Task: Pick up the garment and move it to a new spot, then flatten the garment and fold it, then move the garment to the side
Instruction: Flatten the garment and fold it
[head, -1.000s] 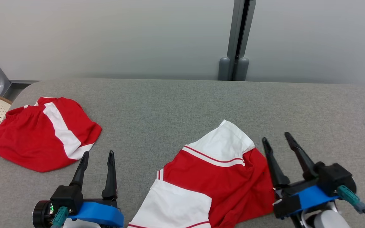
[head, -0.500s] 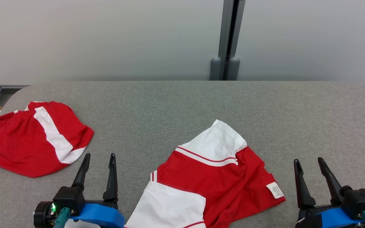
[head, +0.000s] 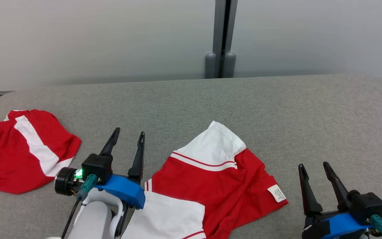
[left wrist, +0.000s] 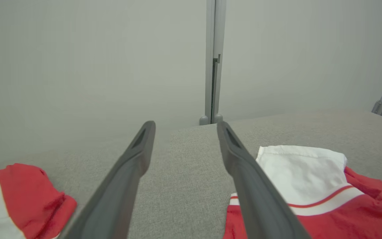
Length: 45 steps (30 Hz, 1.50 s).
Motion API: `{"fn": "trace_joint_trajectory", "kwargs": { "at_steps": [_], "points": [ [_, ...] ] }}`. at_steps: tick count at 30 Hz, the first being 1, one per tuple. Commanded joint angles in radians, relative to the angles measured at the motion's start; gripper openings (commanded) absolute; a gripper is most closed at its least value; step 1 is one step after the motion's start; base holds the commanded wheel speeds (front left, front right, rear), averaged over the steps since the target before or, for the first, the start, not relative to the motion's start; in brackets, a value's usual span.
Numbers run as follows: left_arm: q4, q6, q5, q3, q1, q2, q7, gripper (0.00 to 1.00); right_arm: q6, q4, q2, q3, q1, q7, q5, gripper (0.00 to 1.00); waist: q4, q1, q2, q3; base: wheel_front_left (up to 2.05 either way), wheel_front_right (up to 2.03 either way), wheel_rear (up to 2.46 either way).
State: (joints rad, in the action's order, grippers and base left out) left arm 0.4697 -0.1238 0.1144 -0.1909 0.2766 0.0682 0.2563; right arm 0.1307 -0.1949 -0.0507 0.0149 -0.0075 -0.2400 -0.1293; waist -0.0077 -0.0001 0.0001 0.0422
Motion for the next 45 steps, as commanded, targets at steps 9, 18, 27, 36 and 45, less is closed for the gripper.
{"fn": "trace_joint_trajectory", "kwargs": {
  "at_steps": [9, 18, 27, 36, 45],
  "points": [
    [0.244, -0.006, 0.081, -0.143, 0.130, 0.028, -0.070, 1.00, 0.000, -0.015, 0.000, -0.003, -0.033, -0.009, -0.009, 1.00, -0.045, 0.0001, -0.0001, 0.042, 0.00, 0.00, 0.00],
    [0.414, -0.006, 0.161, -0.268, 0.150, 0.054, -0.101, 1.00, 0.000, -0.028, 0.000, 0.000, -0.047, -0.018, -0.013, 1.00, -0.053, 0.0001, -0.0001, 0.056, 0.00, 0.00, 0.00],
    [0.530, -0.006, 0.223, -0.393, 0.162, 0.032, -0.093, 1.00, 0.000, -0.040, 0.000, -0.001, -0.057, -0.019, -0.021, 1.00, -0.052, 0.0001, -0.0001, 0.065, 0.00, 0.00, 0.00],
    [0.565, -0.006, 0.267, -0.503, 0.199, 0.024, -0.033, 0.00, 0.000, -0.039, 0.000, -0.016, -0.057, -0.024, -0.030, 1.00, -0.056, 0.0001, -0.0001, 0.066, 0.00, 0.00, 0.00],
    [0.537, -0.005, 0.313, -0.471, 0.311, 0.074, 0.008, 0.00, 0.000, -0.033, 0.000, -0.021, -0.053, -0.026, -0.042, 1.00, -0.051, 0.0001, -0.0001, 0.073, 0.00, 0.00, 0.00]
  ]
}}
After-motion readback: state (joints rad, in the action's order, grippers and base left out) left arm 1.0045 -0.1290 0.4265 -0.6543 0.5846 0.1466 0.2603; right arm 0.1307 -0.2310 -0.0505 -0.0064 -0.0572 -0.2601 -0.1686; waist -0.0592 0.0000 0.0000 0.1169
